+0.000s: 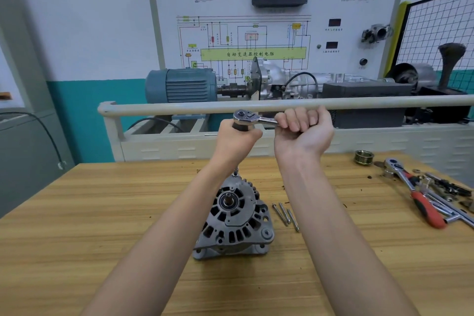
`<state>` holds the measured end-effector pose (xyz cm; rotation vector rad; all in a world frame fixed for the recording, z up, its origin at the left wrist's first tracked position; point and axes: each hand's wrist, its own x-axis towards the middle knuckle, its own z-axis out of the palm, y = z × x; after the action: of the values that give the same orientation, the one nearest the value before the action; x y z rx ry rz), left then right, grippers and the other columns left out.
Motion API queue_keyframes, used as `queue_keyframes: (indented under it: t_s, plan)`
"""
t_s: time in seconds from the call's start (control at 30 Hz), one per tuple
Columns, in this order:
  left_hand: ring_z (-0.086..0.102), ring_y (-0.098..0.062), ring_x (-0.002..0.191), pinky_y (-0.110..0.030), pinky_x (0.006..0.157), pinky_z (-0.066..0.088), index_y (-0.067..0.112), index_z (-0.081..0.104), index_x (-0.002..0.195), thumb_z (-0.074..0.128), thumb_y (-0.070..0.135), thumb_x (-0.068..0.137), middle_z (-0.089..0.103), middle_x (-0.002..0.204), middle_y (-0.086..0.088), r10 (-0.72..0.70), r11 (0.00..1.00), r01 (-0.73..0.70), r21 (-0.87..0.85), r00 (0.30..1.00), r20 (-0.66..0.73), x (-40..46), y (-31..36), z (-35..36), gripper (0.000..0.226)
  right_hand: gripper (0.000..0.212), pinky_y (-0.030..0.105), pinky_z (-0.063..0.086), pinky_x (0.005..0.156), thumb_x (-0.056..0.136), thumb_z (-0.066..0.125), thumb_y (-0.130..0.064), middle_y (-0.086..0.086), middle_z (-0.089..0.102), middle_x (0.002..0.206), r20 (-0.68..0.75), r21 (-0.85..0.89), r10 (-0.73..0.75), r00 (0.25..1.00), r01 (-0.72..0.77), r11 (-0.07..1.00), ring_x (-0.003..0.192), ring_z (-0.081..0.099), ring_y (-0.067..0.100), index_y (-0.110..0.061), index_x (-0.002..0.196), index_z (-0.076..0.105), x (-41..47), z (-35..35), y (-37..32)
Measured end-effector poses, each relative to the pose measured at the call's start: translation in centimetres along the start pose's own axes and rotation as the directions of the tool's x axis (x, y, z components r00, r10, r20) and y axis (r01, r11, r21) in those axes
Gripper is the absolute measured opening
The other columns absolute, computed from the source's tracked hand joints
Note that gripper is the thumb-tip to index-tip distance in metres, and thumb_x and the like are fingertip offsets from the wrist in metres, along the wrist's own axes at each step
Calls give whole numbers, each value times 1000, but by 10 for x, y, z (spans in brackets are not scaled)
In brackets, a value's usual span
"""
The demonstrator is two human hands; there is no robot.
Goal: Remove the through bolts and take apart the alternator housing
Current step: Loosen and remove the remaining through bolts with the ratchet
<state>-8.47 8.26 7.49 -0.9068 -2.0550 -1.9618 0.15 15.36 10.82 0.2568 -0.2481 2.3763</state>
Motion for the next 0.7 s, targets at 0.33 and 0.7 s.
queue_keyframes:
  t_s: [0.33,0.7]
  plan:
    - [32,-12,39,-19,44,29,23,43,39,67,13,65,36,41,5,36,998,-19,-64,964,264,-2,-1,-20,36,56,16,15,37,99,35,-18,-6,24,35,98,-195,617,781,-593,781,26,24,9,-16,44,30,61,27,4]
    - [25,-15,47,-25,48,24,13,38,52,57,-8,74,32,46,0,-49,998,46,-42,996,-72,-1,1,-1,36,55,23,28,40,102,33,-17,-3,23,43,73,-26,-45,996,47,999,38,23,13,-19,47,31,-16,-2,9]
